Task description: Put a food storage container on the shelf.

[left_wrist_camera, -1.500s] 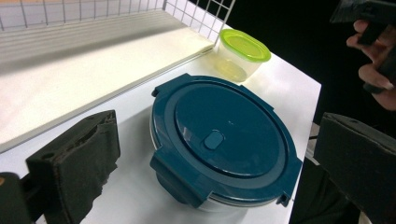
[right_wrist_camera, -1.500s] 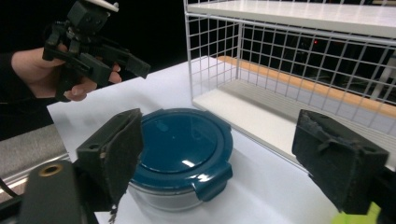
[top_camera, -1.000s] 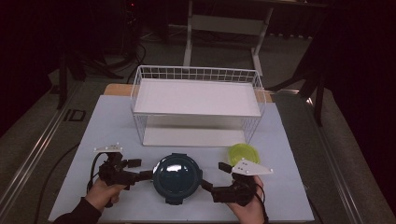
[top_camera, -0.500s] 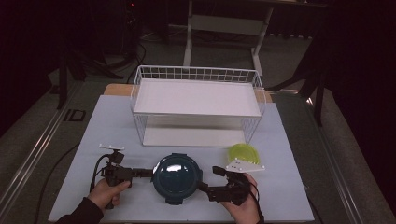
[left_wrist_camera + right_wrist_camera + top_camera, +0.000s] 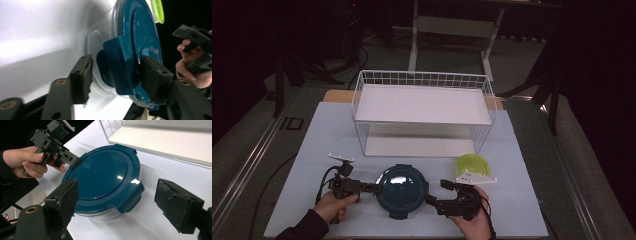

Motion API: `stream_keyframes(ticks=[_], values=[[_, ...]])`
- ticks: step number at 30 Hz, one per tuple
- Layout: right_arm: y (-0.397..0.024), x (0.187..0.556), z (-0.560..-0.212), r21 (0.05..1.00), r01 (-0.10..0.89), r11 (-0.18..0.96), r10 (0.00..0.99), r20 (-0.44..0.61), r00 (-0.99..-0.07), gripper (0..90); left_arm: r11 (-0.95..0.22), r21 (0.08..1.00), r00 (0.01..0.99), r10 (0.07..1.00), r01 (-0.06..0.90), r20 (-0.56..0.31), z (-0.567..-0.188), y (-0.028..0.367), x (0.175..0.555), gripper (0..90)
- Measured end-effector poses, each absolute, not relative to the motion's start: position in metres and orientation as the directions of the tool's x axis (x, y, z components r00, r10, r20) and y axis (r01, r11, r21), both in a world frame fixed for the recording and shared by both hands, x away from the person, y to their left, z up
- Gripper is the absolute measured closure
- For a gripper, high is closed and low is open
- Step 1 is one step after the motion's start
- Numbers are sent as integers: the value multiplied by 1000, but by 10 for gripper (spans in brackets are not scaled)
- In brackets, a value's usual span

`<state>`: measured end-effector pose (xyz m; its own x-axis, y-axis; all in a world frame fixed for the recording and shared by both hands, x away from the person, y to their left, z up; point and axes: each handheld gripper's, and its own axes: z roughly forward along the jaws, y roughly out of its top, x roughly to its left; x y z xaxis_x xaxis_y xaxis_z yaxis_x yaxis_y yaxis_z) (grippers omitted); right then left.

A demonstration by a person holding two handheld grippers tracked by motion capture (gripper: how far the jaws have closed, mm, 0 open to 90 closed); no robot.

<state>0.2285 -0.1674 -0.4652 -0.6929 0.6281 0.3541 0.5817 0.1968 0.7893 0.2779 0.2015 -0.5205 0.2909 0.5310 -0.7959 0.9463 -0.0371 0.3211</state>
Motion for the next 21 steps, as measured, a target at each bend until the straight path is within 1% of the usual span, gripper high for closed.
stream_keyframes(ticks=[1, 2, 7, 10, 15, 17, 21], values=[[-168, 229, -465, 790, 581, 196, 630, 352, -692, 192, -36, 314, 286, 523, 949, -803, -521, 202, 278, 461], [-168, 229, -466, 789, 582, 196, 631, 353, -691, 200, -29, 303, 274, 513, 952, -813, -522, 202, 278, 490], [-169, 231, -469, 768, 613, 186, 642, 378, -667, 225, -11, 267, 239, 480, 964, -844, -526, 204, 279, 509], [-169, 233, -472, 744, 644, 178, 646, 406, -647, 237, -13, 271, 243, 482, 963, -842, -526, 204, 278, 515], [-171, 241, -482, 669, 731, 134, 629, 513, -585, 267, -30, 319, 293, 489, 947, -822, -522, 202, 273, 518], [-171, 244, -486, 638, 760, 125, 627, 542, -559, 271, -33, 338, 310, 487, 940, -816, -520, 202, 271, 526], [-172, 248, -495, 588, 803, 95, 624, 593, -508, 313, -38, 366, 337, 488, 930, -805, -518, 201, 267, 530]])
